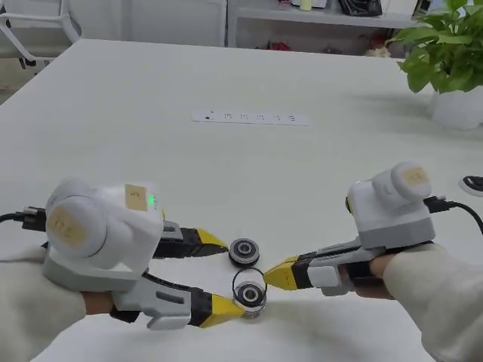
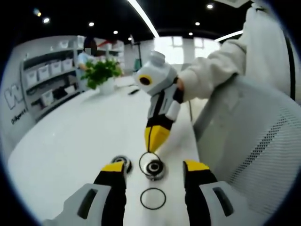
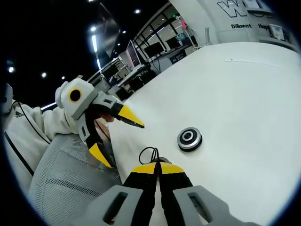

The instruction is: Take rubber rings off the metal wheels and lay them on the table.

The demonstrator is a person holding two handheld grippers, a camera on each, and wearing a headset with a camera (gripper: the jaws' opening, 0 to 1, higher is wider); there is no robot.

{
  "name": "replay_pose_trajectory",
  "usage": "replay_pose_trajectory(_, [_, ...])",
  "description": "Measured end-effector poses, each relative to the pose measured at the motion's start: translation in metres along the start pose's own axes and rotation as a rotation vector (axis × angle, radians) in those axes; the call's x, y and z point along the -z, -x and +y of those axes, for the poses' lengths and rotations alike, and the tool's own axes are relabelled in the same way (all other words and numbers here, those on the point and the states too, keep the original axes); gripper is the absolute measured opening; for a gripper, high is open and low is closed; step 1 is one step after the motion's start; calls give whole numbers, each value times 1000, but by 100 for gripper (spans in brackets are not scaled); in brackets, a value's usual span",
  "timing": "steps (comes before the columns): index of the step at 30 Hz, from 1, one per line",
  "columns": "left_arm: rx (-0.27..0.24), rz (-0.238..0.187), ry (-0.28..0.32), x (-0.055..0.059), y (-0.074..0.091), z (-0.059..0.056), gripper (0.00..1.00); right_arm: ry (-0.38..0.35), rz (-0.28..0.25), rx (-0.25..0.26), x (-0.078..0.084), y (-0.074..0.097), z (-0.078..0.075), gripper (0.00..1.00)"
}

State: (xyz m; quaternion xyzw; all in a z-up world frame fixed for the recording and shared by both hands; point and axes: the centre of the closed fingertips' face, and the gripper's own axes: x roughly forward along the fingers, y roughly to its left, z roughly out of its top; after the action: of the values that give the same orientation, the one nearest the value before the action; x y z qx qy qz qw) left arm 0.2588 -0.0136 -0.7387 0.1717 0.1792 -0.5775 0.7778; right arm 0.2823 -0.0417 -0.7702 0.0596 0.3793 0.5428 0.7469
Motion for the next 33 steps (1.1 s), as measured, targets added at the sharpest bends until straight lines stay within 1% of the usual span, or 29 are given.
replay_pose_trajectory(4, [-5,-16,18,-3,7,0,53,-2,-17,-4,-4,1,2,0])
replay_pose_trajectory(9, [-40,-31,43,-4,18,5,60,-3,-32,-10,-8,2,4,0])
replay_pose_trajectory(12, [-54,-40,61,-7,24,6,63,-4,-40,-13,-10,2,5,0])
replay_pose_trajectory(13, [-67,-50,61,-8,27,6,64,-4,-42,-14,-10,2,5,0])
replay_pose_trajectory(15, [-78,-54,61,-9,31,6,66,-6,-49,-19,-12,2,6,0])
replay_pose_trajectory(18, [-91,-56,73,-7,35,6,68,-7,-55,-24,-14,2,8,0])
replay_pose_trajectory(24, [-104,-50,77,-5,41,4,76,-6,-72,-35,-18,2,12,0])
replay_pose_trajectory(27, [-110,-44,75,-3,42,5,77,-5,-78,-40,-20,2,14,0])
replay_pose_trajectory(33, [-121,-48,83,-1,45,8,82,-2,-85,-46,-23,2,18,0])
